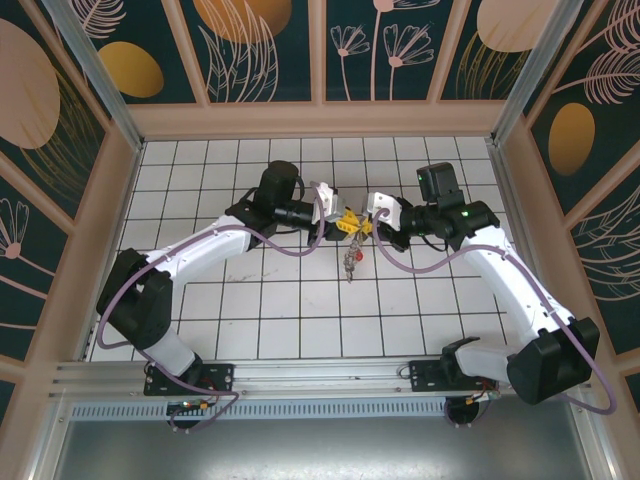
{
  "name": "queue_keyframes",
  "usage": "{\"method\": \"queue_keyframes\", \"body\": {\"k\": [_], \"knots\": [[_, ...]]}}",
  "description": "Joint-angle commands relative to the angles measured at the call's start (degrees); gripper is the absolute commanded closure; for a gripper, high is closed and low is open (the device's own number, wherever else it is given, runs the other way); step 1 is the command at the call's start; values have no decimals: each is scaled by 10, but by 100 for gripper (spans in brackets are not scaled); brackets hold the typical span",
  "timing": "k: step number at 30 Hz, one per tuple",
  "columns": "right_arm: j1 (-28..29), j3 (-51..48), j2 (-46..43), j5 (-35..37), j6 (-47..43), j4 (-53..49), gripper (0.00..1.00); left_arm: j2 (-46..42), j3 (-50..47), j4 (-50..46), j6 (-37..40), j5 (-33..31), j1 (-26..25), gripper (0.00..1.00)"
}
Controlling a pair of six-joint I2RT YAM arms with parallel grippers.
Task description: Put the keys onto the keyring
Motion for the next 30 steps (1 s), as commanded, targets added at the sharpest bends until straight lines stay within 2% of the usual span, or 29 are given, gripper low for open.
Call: {"method": "queue_keyframes", "body": {"k": [1, 7, 11, 12, 14, 18, 19, 21, 22, 27, 28, 30], "knots": [[6, -1, -17, -24, 0, 24, 100, -10, 14, 18, -6, 32, -1, 86], [6, 6, -17, -36, 5, 34, 100, -1, 14, 14, -2, 28, -1, 87], [7, 14, -13, -42, 5, 29, 100, 3, 22, -3, 9, 9, -2, 94], [7, 16, -13, -44, 5, 30, 100, 4, 24, -6, 10, 3, -2, 94], [7, 16, -15, -46, 8, 32, 100, 3, 25, -10, 13, -8, -2, 85], [7, 17, -14, -46, 9, 31, 100, -2, 24, -26, 31, -18, -2, 84], [7, 17, -14, -46, 9, 30, 100, -2, 27, -36, 38, -20, -3, 86], [7, 17, -14, -48, 10, 32, 100, -2, 29, -45, 49, -22, -2, 98], [8, 18, -13, -49, 11, 33, 100, -2, 29, -48, 53, -19, -2, 100], [12, 20, -12, -44, 10, 32, 100, 0, 39, -57, 56, -12, -2, 100], [11, 17, -14, -44, 10, 32, 98, -1, 39, -49, 44, -13, -2, 100], [6, 7, -20, -48, 7, 33, 83, -9, 32, -12, 14, 0, -2, 100]]}}
